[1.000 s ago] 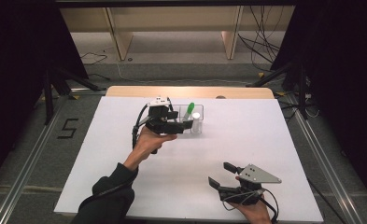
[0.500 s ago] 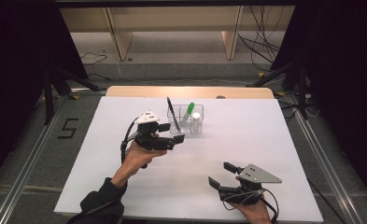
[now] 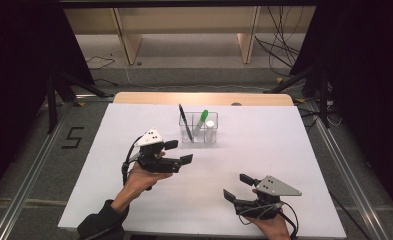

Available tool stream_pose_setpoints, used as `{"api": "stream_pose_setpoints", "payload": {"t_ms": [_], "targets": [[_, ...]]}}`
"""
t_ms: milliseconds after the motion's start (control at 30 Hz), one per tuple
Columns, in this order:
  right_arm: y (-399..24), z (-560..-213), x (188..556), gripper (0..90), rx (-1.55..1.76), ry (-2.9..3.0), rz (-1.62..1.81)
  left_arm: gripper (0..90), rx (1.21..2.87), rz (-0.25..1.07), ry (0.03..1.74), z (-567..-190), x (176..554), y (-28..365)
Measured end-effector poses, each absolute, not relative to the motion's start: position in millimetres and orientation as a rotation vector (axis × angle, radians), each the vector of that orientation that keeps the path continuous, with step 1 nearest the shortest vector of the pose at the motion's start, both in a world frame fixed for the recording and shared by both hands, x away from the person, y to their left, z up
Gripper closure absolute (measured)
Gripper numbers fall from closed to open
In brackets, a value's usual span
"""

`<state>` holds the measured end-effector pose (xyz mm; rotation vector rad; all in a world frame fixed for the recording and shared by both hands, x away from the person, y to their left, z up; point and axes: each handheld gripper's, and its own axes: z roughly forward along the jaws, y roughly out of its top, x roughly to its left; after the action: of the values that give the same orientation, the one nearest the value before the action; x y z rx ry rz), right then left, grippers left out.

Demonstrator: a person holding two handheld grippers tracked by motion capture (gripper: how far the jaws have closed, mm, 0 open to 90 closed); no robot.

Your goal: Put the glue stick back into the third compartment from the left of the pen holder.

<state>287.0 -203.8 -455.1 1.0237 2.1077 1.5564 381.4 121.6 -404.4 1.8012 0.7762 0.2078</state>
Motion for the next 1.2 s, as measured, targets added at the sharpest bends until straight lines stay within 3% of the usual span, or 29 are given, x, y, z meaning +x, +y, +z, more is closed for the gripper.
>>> {"api": "stream_pose_setpoints", "payload": {"t_ms": [1200], "targets": [[-204.2,-456.8,287.2,22.8,1.026,2.109,1.529,17.3,1.804,0.265,0.762,-447.9,326.9,168.2]]}}
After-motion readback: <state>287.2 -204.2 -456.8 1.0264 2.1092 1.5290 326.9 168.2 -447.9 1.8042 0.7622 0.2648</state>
